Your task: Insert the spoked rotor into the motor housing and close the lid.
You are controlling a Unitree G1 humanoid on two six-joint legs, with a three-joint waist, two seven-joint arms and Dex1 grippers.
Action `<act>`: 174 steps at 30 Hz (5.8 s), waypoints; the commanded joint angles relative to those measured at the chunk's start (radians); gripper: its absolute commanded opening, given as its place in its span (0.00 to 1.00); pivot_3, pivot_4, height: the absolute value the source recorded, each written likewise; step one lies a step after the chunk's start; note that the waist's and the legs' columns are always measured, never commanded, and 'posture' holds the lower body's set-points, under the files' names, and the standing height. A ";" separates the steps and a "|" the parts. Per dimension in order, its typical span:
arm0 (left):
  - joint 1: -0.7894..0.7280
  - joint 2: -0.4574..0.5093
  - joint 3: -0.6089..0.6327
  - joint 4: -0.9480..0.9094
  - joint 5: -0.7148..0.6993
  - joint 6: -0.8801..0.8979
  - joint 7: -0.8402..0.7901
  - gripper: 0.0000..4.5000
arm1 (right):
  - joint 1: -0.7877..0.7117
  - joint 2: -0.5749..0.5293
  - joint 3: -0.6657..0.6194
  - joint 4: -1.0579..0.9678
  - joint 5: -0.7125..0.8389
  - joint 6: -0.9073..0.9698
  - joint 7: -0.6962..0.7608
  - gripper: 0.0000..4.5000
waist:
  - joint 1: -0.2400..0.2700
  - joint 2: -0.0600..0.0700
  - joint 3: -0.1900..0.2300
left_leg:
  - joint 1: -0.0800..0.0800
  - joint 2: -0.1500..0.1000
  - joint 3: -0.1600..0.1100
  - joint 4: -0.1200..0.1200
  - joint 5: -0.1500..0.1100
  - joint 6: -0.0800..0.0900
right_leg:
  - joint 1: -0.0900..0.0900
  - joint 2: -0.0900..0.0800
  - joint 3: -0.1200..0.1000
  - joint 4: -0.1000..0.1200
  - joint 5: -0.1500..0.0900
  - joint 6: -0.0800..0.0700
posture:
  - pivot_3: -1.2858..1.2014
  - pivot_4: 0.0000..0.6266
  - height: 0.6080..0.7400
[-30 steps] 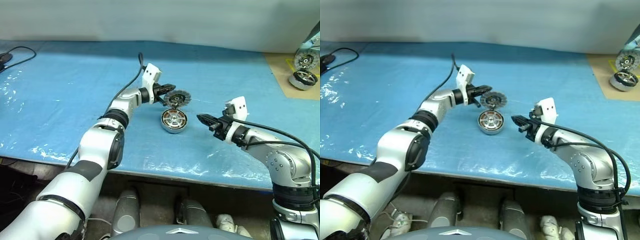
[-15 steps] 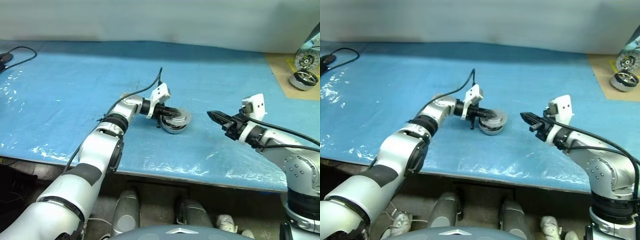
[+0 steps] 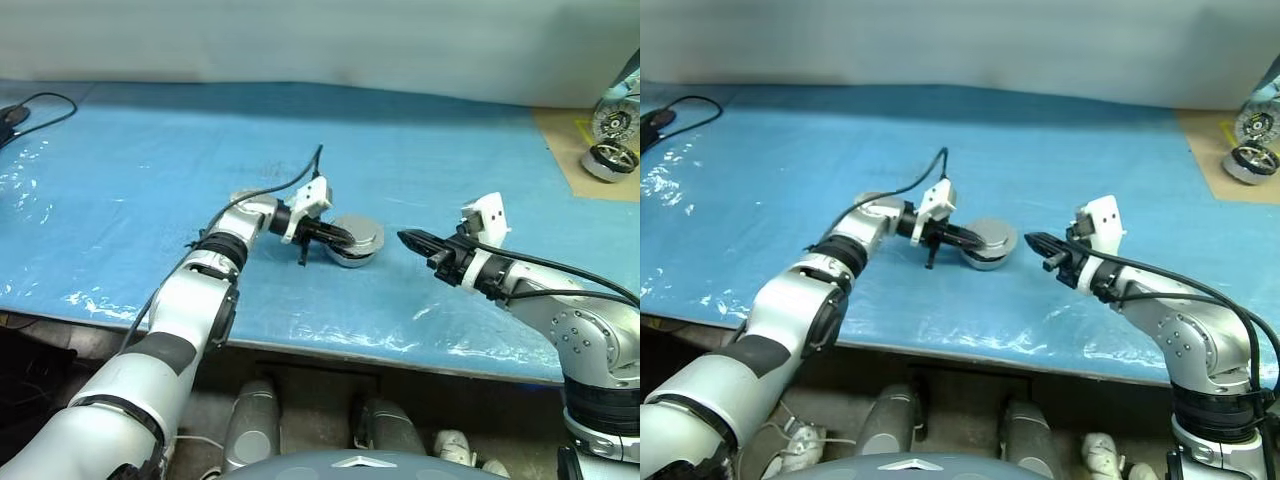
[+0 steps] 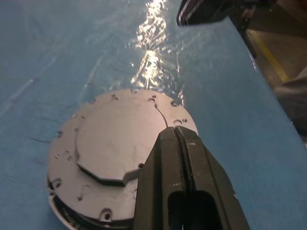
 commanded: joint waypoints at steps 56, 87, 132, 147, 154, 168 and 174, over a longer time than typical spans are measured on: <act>0.643 0.292 0.001 -1.088 -0.347 0.551 0.306 0.00 | -0.248 0.161 0.356 0.523 -0.561 -0.394 0.255 0.65 | -0.033 0.001 -0.001 | 0.001 0.006 0.015 0.002 0.001 0.001 | -0.001 0.000 -0.001 0.004 -0.001 -0.002 | 0.52 0.24 1.00; 0.636 0.291 -0.022 -1.056 -0.351 0.520 0.304 0.00 | -0.227 0.225 0.425 0.699 -0.681 -0.473 0.227 0.65 | -0.035 0.000 -0.001 | 0.012 0.010 0.017 0.002 0.001 0.003 | 0.007 0.000 0.002 0.004 -0.002 -0.001 | 0.52 0.24 1.00; 0.552 0.115 -0.243 -0.555 -0.069 0.172 0.363 0.00 | -0.094 0.130 0.448 0.468 -0.630 -0.382 0.344 0.81 | -0.028 -0.008 -0.028 | 0.036 0.005 0.020 -0.022 -0.002 0.006 | 0.026 -0.003 0.007 -0.014 -0.012 0.011 | 0.52 0.24 1.00; 0.551 0.122 -0.241 -0.567 -0.071 0.189 0.339 0.00 | -0.127 0.115 0.331 0.350 -0.589 -0.468 0.311 1.00 | -0.024 -0.007 -0.027 | 0.030 0.002 0.020 -0.028 -0.002 0.006 | 0.021 -0.005 0.007 -0.020 -0.011 0.010 | 0.52 0.24 1.00; 0.548 0.125 -0.238 -0.578 -0.073 0.199 0.332 0.00 | -0.118 0.108 0.177 0.300 -0.436 -0.342 0.311 1.00 | -0.025 -0.007 -0.027 | 0.018 0.001 0.020 -0.028 -0.002 0.006 | 0.011 -0.004 0.006 -0.021 -0.009 0.006 | 0.52 0.24 1.00; 0.559 0.136 -0.243 -0.591 -0.066 0.205 0.330 0.00 | -0.043 0.230 -0.250 0.445 0.085 0.293 0.159 1.00 | -0.021 -0.005 -0.026 | 0.018 0.002 0.020 -0.028 0.000 0.002 | 0.010 -0.004 0.004 -0.021 -0.009 0.005 | 0.52 0.24 1.00; 0.551 0.135 -0.243 -0.570 -0.060 0.193 0.335 0.00 | 0.000 0.300 -0.227 0.472 0.098 0.314 0.118 1.00 | -0.021 -0.003 -0.027 | 0.019 0.002 0.021 -0.029 0.000 0.002 | 0.011 -0.005 0.004 -0.021 -0.009 0.006 | 0.52 0.24 1.00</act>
